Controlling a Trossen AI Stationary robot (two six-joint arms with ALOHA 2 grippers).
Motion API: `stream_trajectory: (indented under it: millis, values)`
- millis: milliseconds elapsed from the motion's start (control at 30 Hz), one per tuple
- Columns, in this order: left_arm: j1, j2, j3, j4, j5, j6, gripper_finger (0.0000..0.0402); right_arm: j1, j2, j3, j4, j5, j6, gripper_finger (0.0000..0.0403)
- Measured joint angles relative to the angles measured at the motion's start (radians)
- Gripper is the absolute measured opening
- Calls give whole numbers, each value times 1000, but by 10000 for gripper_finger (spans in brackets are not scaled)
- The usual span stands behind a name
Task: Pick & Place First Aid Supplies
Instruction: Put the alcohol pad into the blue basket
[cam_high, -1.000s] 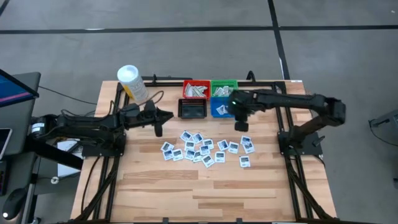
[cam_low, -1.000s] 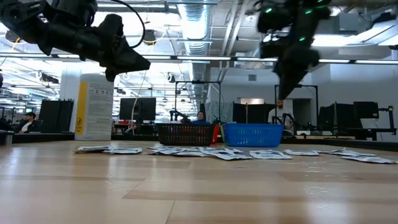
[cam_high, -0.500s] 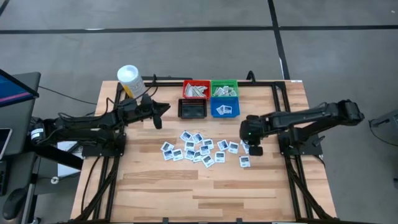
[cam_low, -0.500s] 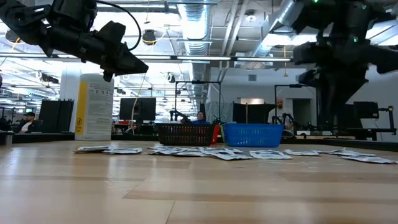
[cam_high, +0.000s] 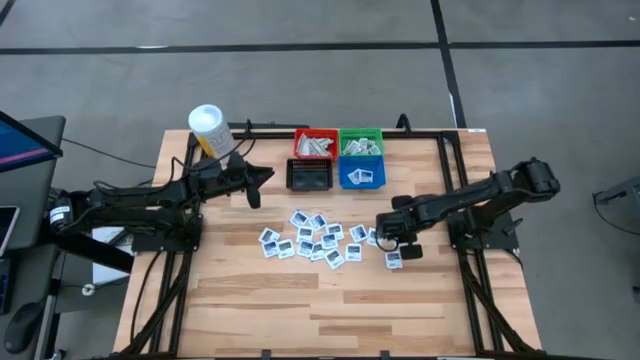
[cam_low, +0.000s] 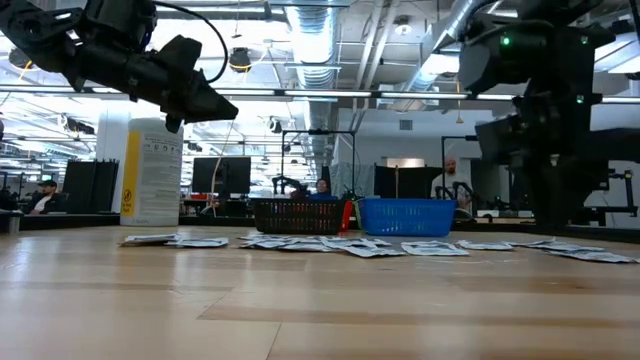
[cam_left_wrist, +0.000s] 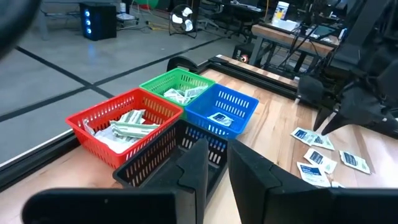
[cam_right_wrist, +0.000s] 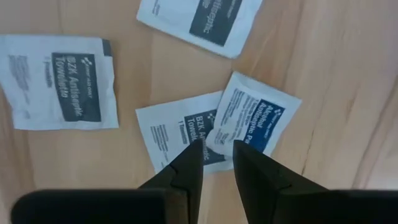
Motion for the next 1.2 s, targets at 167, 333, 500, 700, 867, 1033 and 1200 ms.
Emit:
stream_trajectory:
  millis: [167,333,500,700,867,1033,1200]
  values:
    - [0,0,0,-5,0,0,63,0,27,1,1,5,-1,81]
    - [0,0,0,-7,0,0,63,0,44,2,1,4,-3,81]
    - [0,0,0,-16,0,0,63,0,48,1,0,-3,-9,81]
    - [0,0,0,-22,0,0,63,0,48,1,0,-14,-14,81]
    - [0,0,0,-22,1,0,63,0,48,1,0,-27,-17,81]
    - [0,0,0,-22,1,0,63,0,48,1,0,-27,-17,81]
    - [0,0,0,-22,1,0,63,-3,56,1,1,-28,-17,81]
